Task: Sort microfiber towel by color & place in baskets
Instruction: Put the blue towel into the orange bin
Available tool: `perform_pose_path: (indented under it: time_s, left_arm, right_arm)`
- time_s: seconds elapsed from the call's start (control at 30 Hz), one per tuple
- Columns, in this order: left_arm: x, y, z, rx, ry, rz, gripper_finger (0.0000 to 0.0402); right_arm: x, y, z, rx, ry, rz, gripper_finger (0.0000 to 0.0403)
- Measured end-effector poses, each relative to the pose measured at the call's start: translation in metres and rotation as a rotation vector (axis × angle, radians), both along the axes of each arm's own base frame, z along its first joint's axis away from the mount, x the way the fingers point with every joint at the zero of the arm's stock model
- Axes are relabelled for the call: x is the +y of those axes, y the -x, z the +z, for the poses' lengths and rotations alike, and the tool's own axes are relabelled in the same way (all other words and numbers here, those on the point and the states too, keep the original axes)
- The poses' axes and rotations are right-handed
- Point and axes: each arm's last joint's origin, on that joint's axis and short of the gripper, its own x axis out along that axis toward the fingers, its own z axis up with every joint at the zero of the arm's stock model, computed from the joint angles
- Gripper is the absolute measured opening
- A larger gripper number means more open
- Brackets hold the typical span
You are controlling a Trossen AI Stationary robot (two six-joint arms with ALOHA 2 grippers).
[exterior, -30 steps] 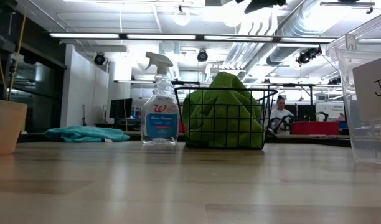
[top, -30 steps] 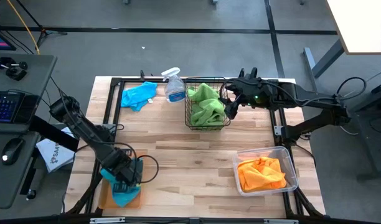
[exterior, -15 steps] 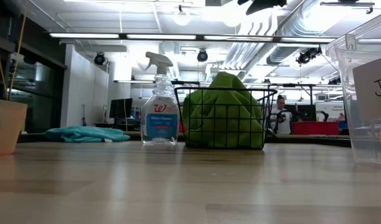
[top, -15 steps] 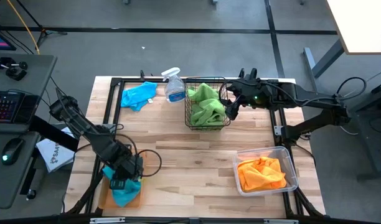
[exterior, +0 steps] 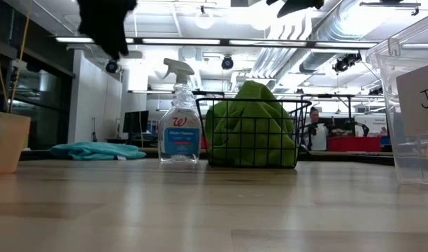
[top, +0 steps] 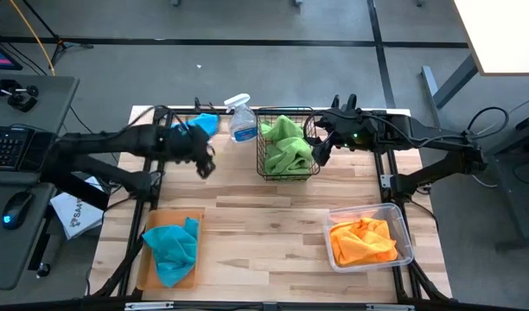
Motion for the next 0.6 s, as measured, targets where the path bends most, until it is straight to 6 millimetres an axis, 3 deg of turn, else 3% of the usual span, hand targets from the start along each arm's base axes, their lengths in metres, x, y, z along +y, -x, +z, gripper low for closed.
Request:
perform_pose_path:
  time_s: [0.23, 0.37, 0.6]
  left_arm:
    - [0.071, 0.032, -0.069, -0.214, 0.136, 0.43, 0.0225]
    - [0.101, 0.043, -0.098, -0.102, 0.117, 0.587, 0.0225]
    - [0.146, 0.054, -0.128, 0.051, 0.121, 0.685, 0.0225]
  right_arm:
    - [0.0, -0.001, 0.001, -0.021, -0.01, -0.01, 0.0268]
    - [0.0, -0.001, 0.001, -0.04, -0.03, -0.043, 0.0268]
    - [-0.001, -0.001, 0.001, -0.065, -0.066, -0.076, 0.0268]
